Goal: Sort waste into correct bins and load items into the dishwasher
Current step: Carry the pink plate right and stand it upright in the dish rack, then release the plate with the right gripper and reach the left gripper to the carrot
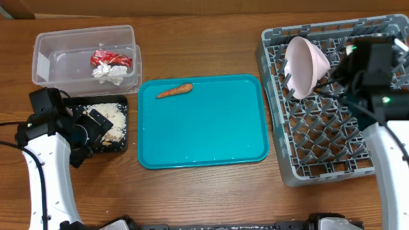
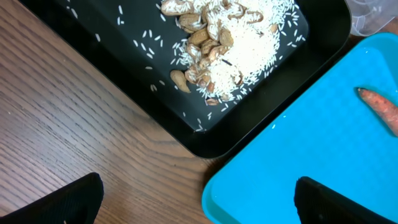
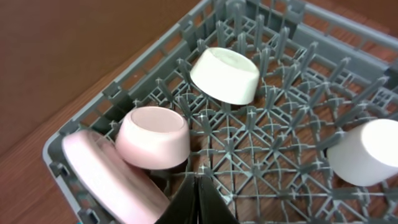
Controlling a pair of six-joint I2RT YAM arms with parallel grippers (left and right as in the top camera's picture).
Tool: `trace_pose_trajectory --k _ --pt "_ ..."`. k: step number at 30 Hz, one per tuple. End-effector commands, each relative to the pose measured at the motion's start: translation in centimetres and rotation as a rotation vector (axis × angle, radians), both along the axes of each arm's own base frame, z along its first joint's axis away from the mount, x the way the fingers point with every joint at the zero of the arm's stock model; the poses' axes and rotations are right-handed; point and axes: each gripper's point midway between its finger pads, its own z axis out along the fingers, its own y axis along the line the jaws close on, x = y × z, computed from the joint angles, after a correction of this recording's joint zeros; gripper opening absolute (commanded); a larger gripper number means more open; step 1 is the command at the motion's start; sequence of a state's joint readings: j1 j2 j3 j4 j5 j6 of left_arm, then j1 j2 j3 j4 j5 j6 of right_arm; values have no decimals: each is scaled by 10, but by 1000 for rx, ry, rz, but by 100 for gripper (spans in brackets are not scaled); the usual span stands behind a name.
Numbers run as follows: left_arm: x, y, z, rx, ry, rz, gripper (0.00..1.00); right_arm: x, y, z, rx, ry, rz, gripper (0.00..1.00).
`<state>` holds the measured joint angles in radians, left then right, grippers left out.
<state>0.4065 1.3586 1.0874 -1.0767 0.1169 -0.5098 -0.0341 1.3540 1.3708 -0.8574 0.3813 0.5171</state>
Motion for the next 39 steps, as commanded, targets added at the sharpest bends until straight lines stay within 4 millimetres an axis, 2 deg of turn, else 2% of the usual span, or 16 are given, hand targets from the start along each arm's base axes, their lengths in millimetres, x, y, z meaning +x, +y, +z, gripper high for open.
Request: trace_pose_trajectory --k 1,5,9,12,13,15,18,22,25,27,31,33,36,37,39 --pt "5 2 12 9 -42 4 100 24 16 -16 108 17 188 4" --pt "5 2 12 9 -42 4 100 45 36 -47 198 70 364 4" --pt "5 2 12 9 -42 4 100 53 56 -82 295 147 456 4" --pt "5 2 12 9 -42 4 100 49 91 -87 355 153 704 4" --pt "5 2 12 9 -42 4 100 47 96 -86 353 152 755 4" --pt "5 2 12 10 -43 4 100 47 92 -86 330 157 745 4" --pt "5 2 12 10 -43 4 100 46 74 -89 269 181 674 4" --pt "6 -1 13 -7 -49 -1 100 37 31 -90 190 233 421 4" --pt "12 -10 14 -41 -73 -21 100 20 2 -79 140 246 232 4" --pt "18 -19 16 -59 -97 -54 100 11 0 -65 133 221 205 4" --pt "40 -45 23 -55 -167 -162 100 -3 25 -35 168 151 294 7" --pt "54 -65 27 -45 -214 -241 100 -10 45 -25 170 140 377 16" --pt "74 -97 35 -19 -293 -364 100 -21 72 -21 163 158 455 35" --pt "81 -107 38 2 -323 -419 100 -26 84 -22 162 173 488 39" --pt "94 -130 43 66 -387 -581 100 -32 105 -26 150 209 566 41"
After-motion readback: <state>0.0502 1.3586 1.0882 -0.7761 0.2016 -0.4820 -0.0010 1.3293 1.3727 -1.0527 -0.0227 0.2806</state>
